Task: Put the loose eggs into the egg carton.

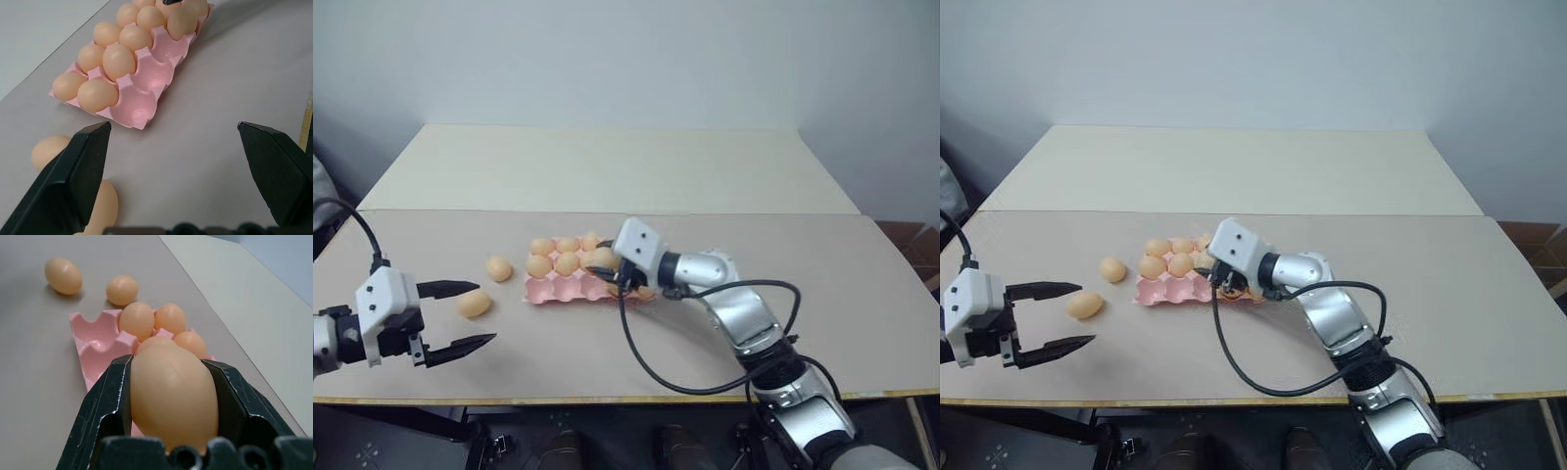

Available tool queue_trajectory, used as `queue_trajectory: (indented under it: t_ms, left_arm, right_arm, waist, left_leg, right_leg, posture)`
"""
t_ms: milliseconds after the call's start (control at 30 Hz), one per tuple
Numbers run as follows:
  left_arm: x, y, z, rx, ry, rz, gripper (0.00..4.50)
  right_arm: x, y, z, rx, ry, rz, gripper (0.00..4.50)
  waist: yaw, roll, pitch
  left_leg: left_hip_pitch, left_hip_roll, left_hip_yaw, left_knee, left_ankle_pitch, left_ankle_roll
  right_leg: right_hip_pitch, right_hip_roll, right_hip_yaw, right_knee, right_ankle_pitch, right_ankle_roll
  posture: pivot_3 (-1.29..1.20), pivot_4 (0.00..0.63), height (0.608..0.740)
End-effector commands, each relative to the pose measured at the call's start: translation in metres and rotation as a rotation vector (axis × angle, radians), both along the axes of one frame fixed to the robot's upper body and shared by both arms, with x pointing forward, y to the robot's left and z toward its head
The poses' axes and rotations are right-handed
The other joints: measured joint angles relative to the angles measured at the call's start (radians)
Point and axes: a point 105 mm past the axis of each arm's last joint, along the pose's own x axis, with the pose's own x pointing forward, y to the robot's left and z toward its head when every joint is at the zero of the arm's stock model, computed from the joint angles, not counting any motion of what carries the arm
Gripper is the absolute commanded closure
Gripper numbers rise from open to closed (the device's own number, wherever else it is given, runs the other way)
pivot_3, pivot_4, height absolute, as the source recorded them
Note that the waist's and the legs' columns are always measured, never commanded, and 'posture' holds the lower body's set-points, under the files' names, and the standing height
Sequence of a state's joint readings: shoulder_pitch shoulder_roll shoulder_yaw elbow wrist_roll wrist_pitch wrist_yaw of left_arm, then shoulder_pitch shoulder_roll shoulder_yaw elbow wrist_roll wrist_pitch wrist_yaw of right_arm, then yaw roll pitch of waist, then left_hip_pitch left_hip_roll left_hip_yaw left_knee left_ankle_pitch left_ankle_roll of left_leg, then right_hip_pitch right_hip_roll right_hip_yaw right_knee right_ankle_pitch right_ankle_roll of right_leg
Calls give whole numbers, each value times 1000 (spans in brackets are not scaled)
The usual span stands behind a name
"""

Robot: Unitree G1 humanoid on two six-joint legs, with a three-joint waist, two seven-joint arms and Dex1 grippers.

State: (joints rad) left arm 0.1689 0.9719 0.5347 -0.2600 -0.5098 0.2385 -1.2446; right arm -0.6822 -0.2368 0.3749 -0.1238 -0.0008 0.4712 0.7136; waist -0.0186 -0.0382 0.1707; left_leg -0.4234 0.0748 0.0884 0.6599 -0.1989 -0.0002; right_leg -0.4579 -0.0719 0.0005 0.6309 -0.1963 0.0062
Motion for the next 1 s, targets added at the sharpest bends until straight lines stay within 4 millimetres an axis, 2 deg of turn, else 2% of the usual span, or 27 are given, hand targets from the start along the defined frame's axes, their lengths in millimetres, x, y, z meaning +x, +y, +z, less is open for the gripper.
queue_trajectory:
  t_ms: [33,167,400,433,633,767,1000]
  left_arm:
    - [-4,3,10,10,-41,9,0]
    - [-6,4,11,7,-44,21,0]
    - [-5,4,9,9,-49,36,0]
    - [-5,4,10,8,-50,37,0]
    - [-6,6,11,11,-58,46,0]
    - [-7,8,12,15,-62,57,0]
    - [-12,21,9,24,-69,138,0]
  right_arm:
    - [-4,10,0,19,-4,10,2523]
    - [-5,16,-7,34,62,36,2523]
    - [1,21,-17,7,88,21,187]
    - [2,21,-17,1,83,21,48]
    - [-1,14,-7,-12,30,35,48]
    - [-11,-3,6,-29,-23,56,48]
    - [-46,-65,17,-125,-27,126,48]
  waist:
    - [0,0,0]
    - [-1,0,0]
    - [-1,0,0]
    - [-1,0,0]
    - [-2,0,0]
    - [1,0,0]
    - [6,0,0]
  left_leg:
    - [0,0,0,0,0,0]
    - [0,1,0,0,0,0]
    - [0,1,0,0,0,0]
    - [0,1,0,0,0,0]
    - [0,1,0,0,0,0]
    - [0,1,0,0,0,0]
    - [0,1,1,0,-1,-1]
  right_leg:
    - [0,0,0,0,0,0]
    - [0,1,-1,0,0,0]
    - [0,1,-1,0,0,0]
    - [0,1,-1,0,0,0]
    - [-1,1,-1,0,-1,0]
    - [-1,1,-1,0,-1,0]
    - [0,0,-1,-2,-3,3]
  posture:
    - [0,150,740]
    - [0,150,740]
    - [0,150,740]
    - [0,150,740]
    - [0,150,740]
    - [0,150,740]
    - [0,150,740]
